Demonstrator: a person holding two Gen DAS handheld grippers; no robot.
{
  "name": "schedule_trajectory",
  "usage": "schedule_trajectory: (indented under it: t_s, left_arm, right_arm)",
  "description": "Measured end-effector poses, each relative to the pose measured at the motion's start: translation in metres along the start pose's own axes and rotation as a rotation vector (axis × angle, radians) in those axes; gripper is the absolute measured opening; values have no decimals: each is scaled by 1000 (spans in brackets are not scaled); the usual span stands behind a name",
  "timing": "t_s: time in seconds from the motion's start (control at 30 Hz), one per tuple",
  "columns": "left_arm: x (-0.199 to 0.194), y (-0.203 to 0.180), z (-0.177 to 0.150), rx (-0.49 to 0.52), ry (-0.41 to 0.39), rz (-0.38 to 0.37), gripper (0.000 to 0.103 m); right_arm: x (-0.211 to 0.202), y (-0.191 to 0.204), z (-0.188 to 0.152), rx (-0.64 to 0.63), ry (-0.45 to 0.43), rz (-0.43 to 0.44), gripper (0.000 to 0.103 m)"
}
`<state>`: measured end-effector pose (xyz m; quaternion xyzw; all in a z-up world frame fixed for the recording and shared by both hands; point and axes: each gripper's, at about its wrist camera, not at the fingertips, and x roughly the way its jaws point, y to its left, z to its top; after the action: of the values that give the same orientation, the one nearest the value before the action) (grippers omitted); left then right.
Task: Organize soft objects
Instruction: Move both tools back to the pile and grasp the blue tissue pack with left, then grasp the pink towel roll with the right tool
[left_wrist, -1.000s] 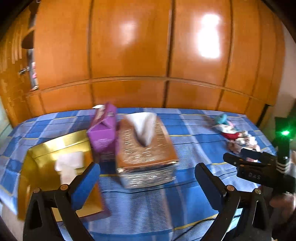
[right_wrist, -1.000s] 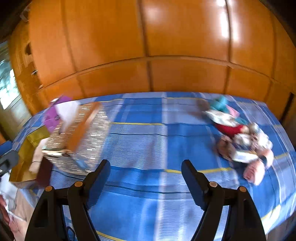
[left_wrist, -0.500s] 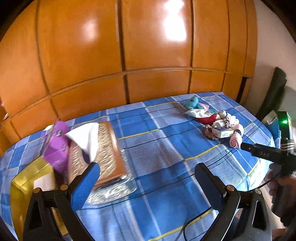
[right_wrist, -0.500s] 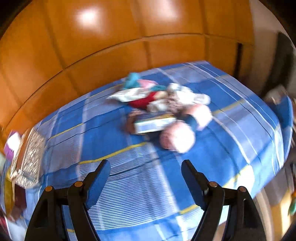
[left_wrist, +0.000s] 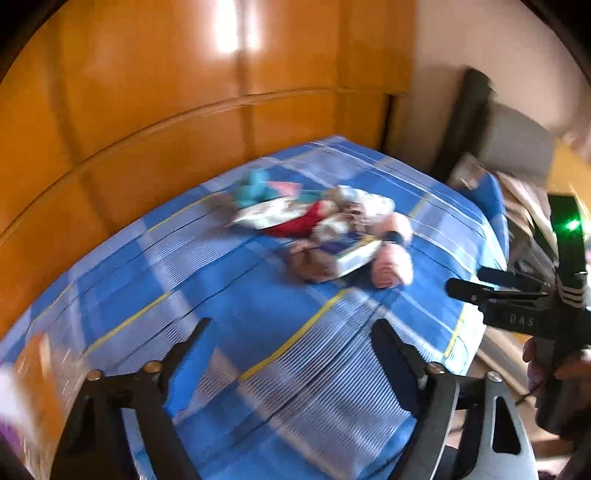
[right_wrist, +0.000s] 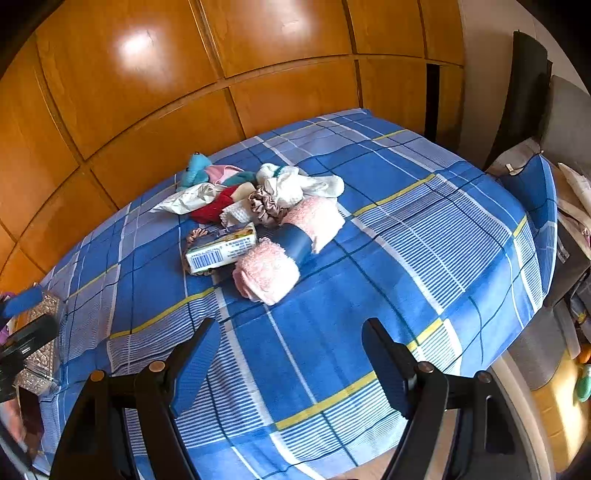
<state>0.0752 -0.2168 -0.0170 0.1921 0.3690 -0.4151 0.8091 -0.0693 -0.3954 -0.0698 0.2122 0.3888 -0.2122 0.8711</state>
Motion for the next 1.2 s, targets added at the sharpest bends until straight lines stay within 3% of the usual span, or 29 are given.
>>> schedule_trajectory:
  t_s: [0.17,0.4,0.47,0.57,0.8,0.87,1.0,1.2]
  left_arm:
    - [58,-25,33,118,74,-87,73]
    - [120,-42,69,221,157,-100,73]
    - [134,-45,76,244,179,-101,66]
    - [153,-49,81,292,229,-129,66]
    - [186,-46,84,285,311,-203,66]
    - [183,-43,83,258,294,-234,59]
    - [159,-36,71,194,215,-261,58]
    - [110,-7,38,34,94,-167,58]
  right_arm:
    - [1,-9,0,-16,1,1,80]
    - [12,-30,-1,13,32,-5,80]
    - [17,-38,0,32,42,-3,80]
    - [22,-46,-1,56,51,-1,80]
    - [31,-55,-1,75,61,-1,80]
    - [32,-57,0,79,60,-1,80]
    - [36,-57,4,86,61,3,80]
    - [51,-51,17,107,84,37,80]
